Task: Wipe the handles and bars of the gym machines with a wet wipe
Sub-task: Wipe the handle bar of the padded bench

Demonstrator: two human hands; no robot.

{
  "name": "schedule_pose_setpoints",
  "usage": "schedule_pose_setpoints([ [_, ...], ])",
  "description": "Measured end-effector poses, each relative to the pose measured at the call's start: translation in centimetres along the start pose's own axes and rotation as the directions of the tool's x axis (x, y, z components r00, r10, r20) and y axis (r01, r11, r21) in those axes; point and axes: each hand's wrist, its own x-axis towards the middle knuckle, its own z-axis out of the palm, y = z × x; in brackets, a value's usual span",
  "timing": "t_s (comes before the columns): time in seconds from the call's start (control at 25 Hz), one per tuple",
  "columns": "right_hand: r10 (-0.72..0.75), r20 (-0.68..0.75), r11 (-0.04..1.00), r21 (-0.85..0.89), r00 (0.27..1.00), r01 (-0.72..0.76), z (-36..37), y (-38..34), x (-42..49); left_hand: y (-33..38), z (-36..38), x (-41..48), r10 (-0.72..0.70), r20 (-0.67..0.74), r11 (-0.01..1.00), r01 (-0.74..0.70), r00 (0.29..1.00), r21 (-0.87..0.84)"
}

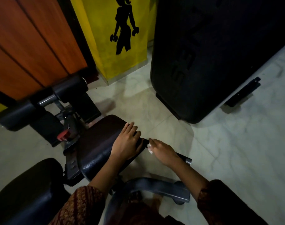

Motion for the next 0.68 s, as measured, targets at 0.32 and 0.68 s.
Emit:
schedule_pose_setpoints([
  [0.32,0.197,0.026,0.978,-0.07,0.98,-0.195,-4.1,-0.2,-1.7,0.0,0.4,0.1,0.004,-0.003,0.999,-0.004,1.0,0.046],
  [0.68,0.104,-0.004,0.994,-0.026,0.995,-0.104,-1.5,0.3,-3.0,0.0,0.6,0.2,0.016,-0.039,0.997,-0.013,0.999,0.081],
])
